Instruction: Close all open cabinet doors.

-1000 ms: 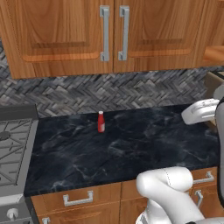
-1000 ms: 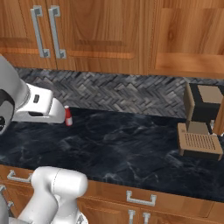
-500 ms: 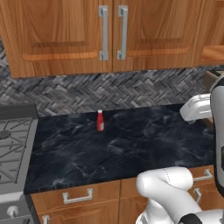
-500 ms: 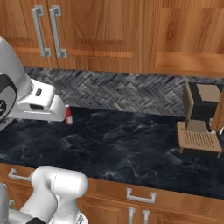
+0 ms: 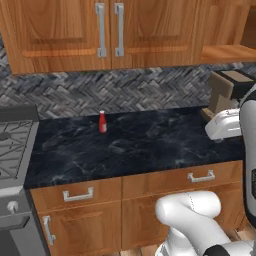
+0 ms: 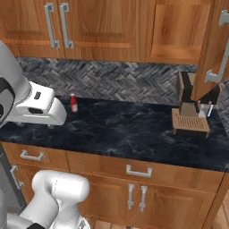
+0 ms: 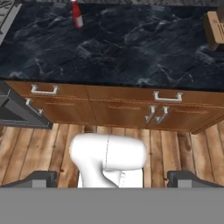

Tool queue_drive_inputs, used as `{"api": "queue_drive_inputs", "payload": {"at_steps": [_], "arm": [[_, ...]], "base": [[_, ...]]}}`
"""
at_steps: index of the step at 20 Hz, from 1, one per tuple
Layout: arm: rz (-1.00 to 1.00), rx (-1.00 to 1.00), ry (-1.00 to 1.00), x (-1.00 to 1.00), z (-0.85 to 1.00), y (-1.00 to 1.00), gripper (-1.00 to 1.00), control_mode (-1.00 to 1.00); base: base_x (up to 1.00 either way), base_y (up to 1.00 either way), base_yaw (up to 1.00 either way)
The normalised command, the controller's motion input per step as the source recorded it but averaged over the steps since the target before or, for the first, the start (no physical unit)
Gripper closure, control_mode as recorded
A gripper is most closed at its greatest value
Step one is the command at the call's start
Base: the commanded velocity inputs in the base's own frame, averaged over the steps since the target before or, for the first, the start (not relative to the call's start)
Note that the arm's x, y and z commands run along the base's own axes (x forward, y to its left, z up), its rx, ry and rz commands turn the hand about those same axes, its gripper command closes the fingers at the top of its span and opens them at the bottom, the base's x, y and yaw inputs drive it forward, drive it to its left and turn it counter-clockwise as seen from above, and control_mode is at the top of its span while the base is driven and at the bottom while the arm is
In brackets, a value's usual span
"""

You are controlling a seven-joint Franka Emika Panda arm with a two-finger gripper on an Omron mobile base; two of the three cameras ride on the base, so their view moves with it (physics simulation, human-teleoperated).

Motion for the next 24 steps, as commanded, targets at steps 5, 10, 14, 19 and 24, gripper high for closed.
{"api": "queue_drive_inputs", "payload": {"at_steps": [5,10,14,19,24], "arm": [[0.00,0.00,0.00,0.00,0.00,0.00,-1.00,1.00],[0.00,0.00,0.00,0.00,0.00,0.00,-1.00,1.00],[0.00,0.00,0.00,0.00,0.00,0.00,-1.00,1.00],[0.00,0.00,0.00,0.00,0.00,0.00,-1.00,1.00],[0.00,0.00,0.00,0.00,0.00,0.00,-1.00,1.00]], "base": [[-0.44,-0.73,0.00],[-0.21,-0.81,0.00],[-0.02,-0.64,0.00],[0.00,-0.62,0.00],[0.01,-0.61,0.00]]}}
